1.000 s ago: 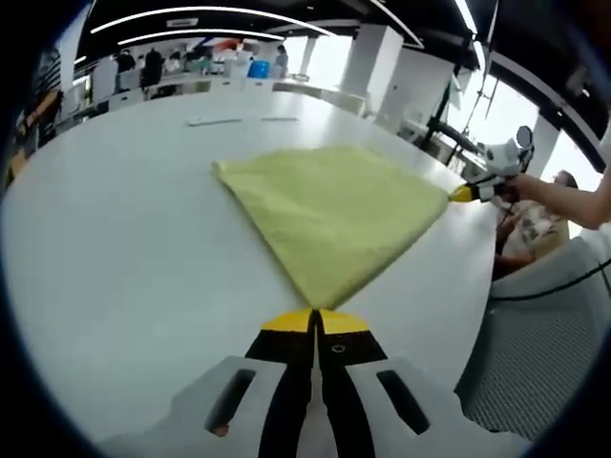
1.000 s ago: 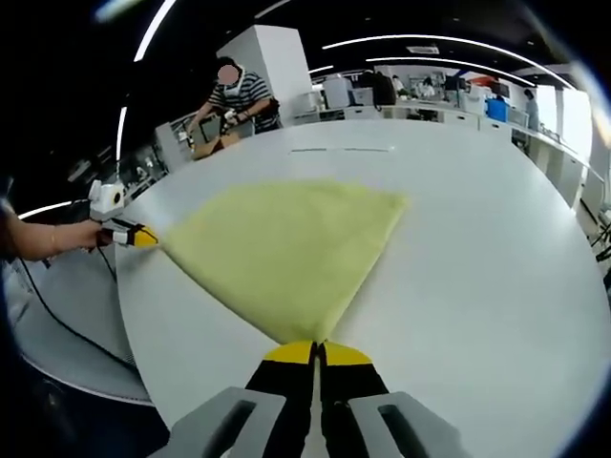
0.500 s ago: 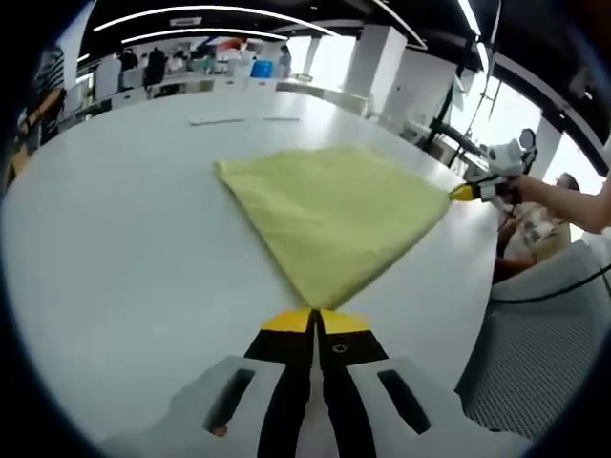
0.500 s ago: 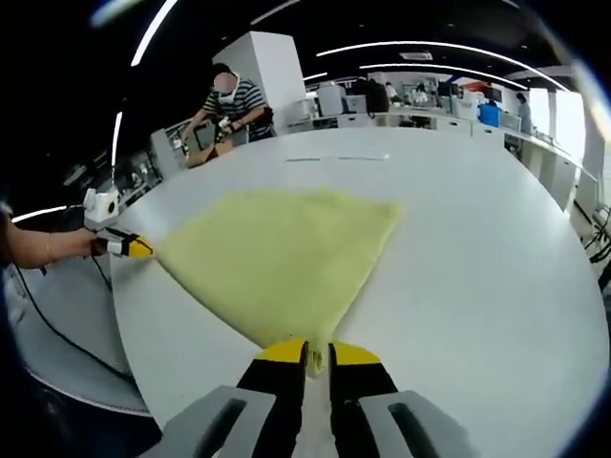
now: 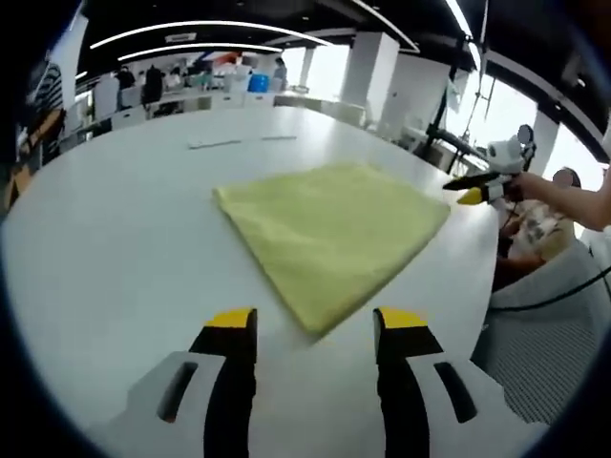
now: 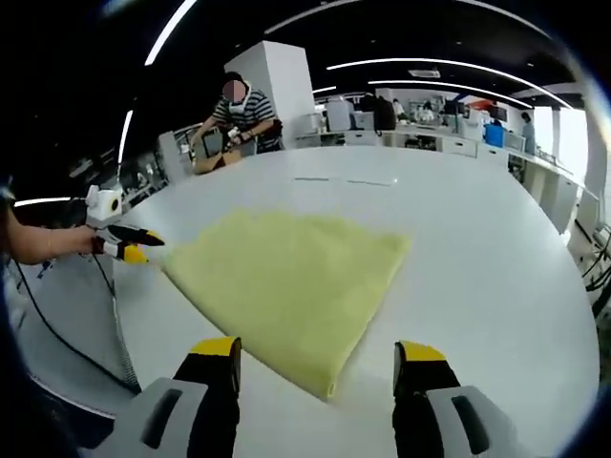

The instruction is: Fold the garment on the visible template until the final outline fits inside the template.

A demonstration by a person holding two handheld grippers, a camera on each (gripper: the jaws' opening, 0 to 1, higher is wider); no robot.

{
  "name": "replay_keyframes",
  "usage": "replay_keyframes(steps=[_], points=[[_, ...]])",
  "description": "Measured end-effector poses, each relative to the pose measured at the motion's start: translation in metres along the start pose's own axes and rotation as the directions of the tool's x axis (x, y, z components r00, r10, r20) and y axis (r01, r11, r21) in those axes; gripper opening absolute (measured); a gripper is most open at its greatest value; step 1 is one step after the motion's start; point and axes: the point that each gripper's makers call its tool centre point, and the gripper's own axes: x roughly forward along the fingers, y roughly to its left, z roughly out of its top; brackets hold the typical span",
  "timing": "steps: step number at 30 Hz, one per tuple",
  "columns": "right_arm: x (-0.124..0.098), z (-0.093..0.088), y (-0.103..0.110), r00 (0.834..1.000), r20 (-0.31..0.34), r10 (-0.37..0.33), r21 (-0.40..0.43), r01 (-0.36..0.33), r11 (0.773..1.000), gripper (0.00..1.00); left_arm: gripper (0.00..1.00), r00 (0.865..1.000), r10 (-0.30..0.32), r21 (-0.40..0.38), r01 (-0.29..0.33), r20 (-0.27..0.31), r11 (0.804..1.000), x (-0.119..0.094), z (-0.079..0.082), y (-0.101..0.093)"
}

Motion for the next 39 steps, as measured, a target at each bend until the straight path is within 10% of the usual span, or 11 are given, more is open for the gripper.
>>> replay_keyframes(steps=[20, 39], points=[[-0.031, 0.033, 0.04, 0.997, 0.063, 0.035, -0.11, -0.028, 0.994, 0.98, 0.94, 0.996, 0.031, 0.076, -0.037, 0.083, 0.996, -0.028, 0.029, -0.022], [-0.038, 0.025, 0.056, 0.997, 0.071, 0.022, -0.102, -0.015, 0.995, 0.99, 0.99, 0.993, 0.077, 0.065, -0.083, 0.089, 0.994, -0.041, 0.018, -0.03]])
